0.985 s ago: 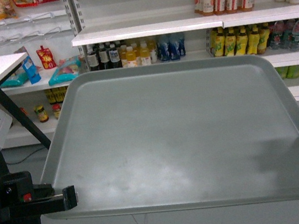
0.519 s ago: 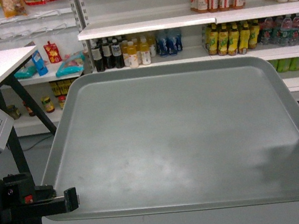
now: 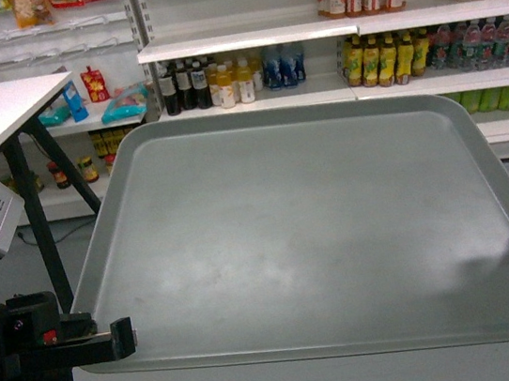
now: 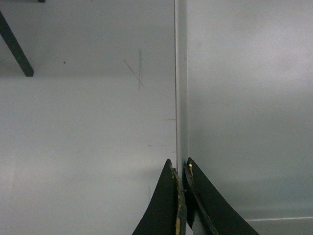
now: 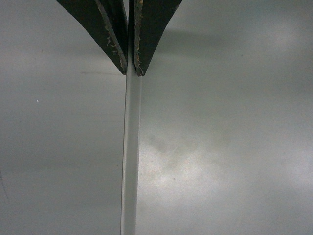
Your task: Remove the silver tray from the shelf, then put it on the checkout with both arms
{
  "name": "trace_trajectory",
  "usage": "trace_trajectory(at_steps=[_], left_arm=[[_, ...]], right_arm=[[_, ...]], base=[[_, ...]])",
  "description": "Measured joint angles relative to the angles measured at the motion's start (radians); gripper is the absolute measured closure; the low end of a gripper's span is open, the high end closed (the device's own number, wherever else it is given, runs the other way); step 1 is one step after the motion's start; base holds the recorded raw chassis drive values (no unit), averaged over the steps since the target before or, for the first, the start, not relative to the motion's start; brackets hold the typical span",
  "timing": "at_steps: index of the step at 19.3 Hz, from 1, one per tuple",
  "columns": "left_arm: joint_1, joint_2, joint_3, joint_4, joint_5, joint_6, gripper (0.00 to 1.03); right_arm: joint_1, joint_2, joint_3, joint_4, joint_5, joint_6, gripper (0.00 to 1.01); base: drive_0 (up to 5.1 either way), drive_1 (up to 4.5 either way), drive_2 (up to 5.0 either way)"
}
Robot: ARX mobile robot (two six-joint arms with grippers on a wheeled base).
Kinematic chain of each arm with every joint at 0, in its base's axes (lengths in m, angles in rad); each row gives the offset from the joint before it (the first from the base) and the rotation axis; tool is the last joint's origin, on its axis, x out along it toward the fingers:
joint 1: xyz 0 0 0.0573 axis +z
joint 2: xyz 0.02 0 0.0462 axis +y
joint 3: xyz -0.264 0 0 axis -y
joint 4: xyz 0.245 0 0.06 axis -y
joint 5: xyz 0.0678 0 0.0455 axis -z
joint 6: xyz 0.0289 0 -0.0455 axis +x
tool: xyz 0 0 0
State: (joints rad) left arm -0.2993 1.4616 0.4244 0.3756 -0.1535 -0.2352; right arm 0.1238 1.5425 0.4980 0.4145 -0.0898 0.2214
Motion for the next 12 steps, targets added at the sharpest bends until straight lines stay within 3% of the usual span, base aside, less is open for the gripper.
trace_trajectory(at_steps=[12], left_arm=[[0.002, 0.002, 0.000, -0.006, 0.000, 0.000, 1.00]], right_arm=[[0.001, 0.000, 0.000, -0.003, 0.000, 0.000, 0.99]], base=[[-4.8, 2.55, 2.6]])
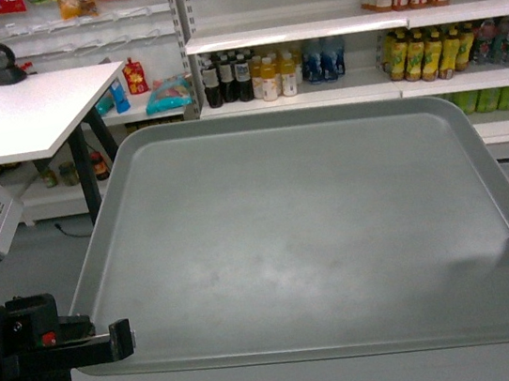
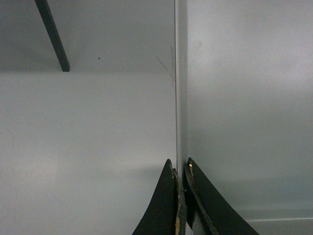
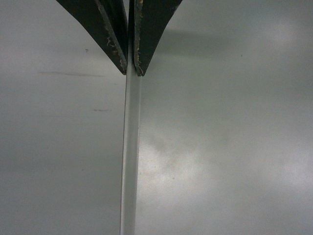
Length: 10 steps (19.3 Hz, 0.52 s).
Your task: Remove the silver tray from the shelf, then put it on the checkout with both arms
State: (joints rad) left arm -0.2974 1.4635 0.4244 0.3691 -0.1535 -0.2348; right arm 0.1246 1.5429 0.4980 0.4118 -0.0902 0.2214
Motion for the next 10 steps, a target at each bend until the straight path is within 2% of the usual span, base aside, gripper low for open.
trace_trajectory(at_steps=[10], left_arm=[[0.000, 0.000, 0.000, 0.006, 0.000, 0.000, 1.00]], right_arm=[[0.000, 0.000, 0.000, 0.005, 0.000, 0.000, 0.99]], base=[[-5.0, 2.35, 2.3]])
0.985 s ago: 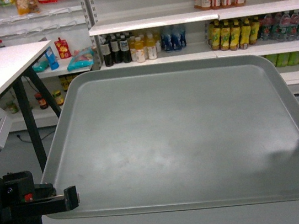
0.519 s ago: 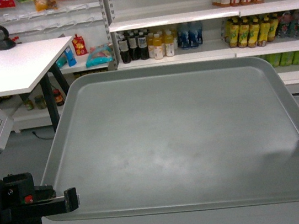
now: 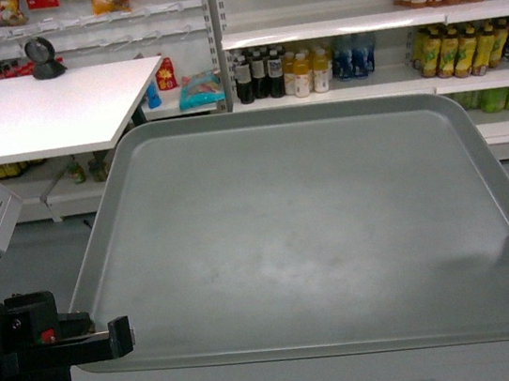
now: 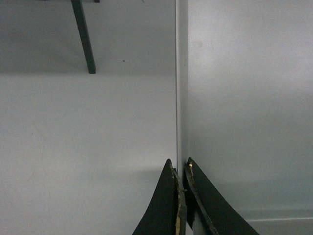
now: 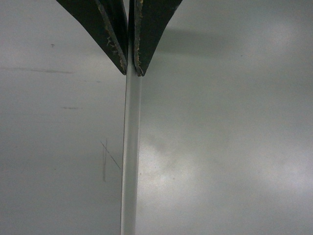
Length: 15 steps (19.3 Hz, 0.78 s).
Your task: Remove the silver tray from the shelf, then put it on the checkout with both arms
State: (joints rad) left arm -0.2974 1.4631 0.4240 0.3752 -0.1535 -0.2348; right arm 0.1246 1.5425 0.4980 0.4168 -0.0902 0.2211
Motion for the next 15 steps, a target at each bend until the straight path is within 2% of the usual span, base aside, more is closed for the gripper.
trace_trajectory(at_steps=[15], left_arm=[[0.000, 0.000, 0.000, -0.005, 0.000, 0.000, 1.00]], right_arm=[[0.000, 0.000, 0.000, -0.003, 0.000, 0.000, 0.99]], base=[[-5.0, 2.34, 2.3]])
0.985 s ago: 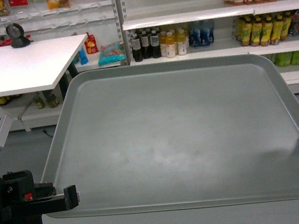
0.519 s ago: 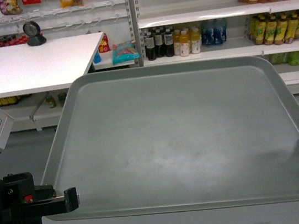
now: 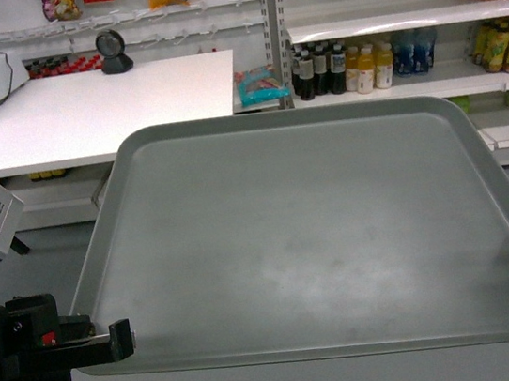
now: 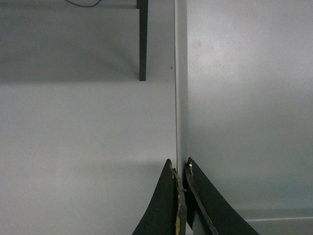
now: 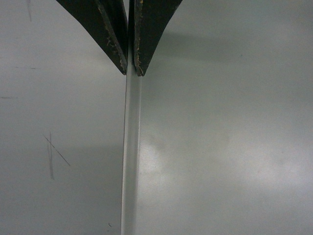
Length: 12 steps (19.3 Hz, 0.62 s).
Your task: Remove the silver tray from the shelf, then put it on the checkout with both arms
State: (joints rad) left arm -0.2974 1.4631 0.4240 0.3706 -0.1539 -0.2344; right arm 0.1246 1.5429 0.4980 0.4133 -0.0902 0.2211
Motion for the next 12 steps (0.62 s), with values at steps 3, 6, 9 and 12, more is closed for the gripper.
trace_trajectory(at_steps=[3, 6, 9, 12], left_arm=[[0.000, 0.000, 0.000, 0.001, 0.000, 0.000, 1.00], [0.000, 0.000, 0.000, 0.002, 0.000, 0.000, 1.00], [0.000, 0.000, 0.000, 0.004, -0.001, 0.000, 1.00], [0.000, 0.000, 0.000, 0.002, 0.000, 0.001, 1.00]], right_arm=[[0.000, 0.000, 0.000, 0.002, 0.000, 0.000, 0.99], [0.000, 0.000, 0.000, 0.002, 0.000, 0.000, 0.99], [0.000, 0.000, 0.000, 0.003, 0.000, 0.000, 0.99], [0.000, 0.000, 0.000, 0.000, 0.000, 0.000, 0.99]], base=[[-5.0, 2.34, 2.3], [-5.0, 2.34, 2.3], [-5.0, 2.34, 2.3], [-5.0, 2.34, 2.3]])
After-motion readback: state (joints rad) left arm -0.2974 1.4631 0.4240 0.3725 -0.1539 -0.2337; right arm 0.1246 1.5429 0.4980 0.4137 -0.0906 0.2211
